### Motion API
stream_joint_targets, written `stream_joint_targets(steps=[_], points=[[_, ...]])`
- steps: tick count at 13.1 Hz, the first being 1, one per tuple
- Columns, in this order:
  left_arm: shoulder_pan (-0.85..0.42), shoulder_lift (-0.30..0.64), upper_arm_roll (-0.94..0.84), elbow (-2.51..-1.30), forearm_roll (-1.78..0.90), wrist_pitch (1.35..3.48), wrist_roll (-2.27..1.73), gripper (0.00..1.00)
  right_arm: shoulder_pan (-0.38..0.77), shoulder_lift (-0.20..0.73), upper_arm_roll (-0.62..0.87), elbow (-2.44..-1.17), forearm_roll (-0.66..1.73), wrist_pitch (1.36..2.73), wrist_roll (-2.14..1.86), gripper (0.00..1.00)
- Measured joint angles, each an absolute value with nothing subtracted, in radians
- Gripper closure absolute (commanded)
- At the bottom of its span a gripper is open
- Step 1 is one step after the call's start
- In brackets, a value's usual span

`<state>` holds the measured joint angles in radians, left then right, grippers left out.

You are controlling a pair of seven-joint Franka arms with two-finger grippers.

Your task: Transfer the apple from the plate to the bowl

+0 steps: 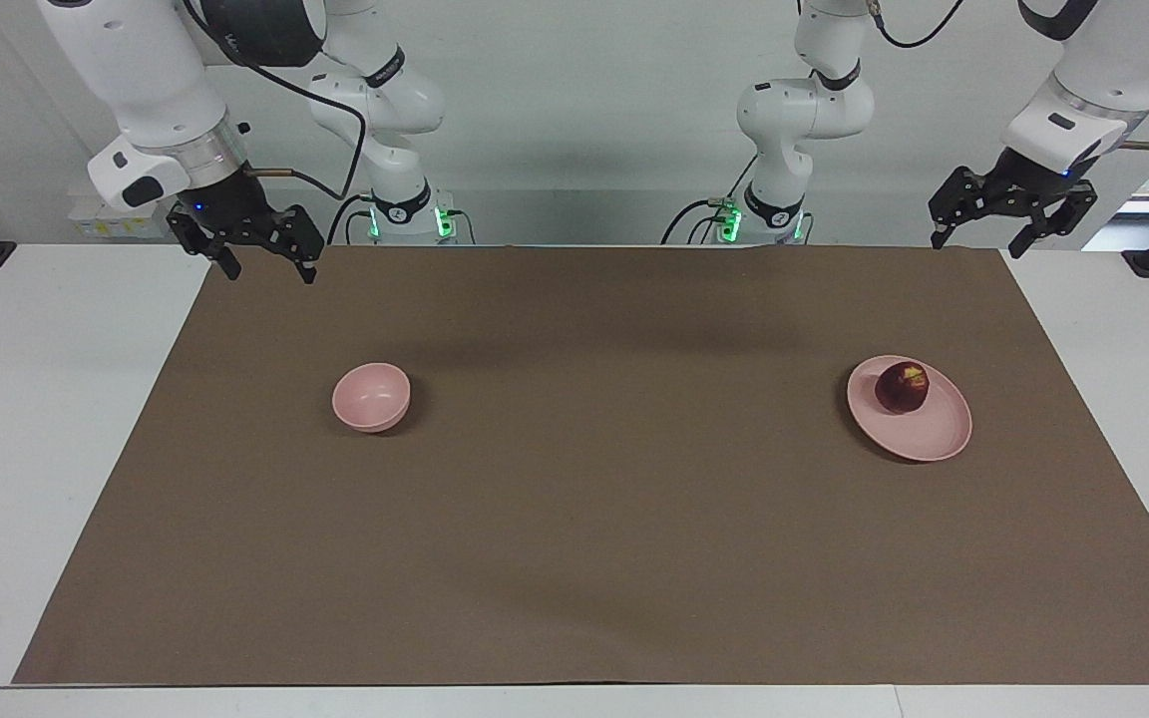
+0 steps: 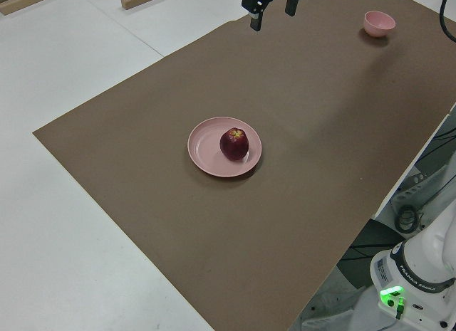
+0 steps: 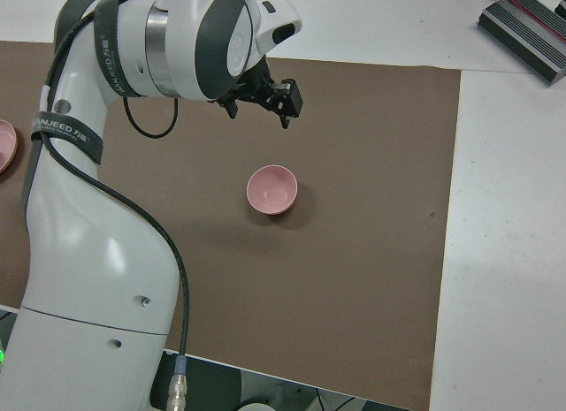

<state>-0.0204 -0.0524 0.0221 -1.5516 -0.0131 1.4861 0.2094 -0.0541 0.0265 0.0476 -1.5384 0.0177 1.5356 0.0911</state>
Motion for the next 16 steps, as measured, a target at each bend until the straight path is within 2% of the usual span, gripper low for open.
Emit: stream_joint_targets(steps=[16], points=[[-0.018,-0.054,0.033,-1.558,-0.013,1.484,0.210,0.00,-0.059,-0.007,0.048,-1.561,0.018,1.517,0.091,0.00]])
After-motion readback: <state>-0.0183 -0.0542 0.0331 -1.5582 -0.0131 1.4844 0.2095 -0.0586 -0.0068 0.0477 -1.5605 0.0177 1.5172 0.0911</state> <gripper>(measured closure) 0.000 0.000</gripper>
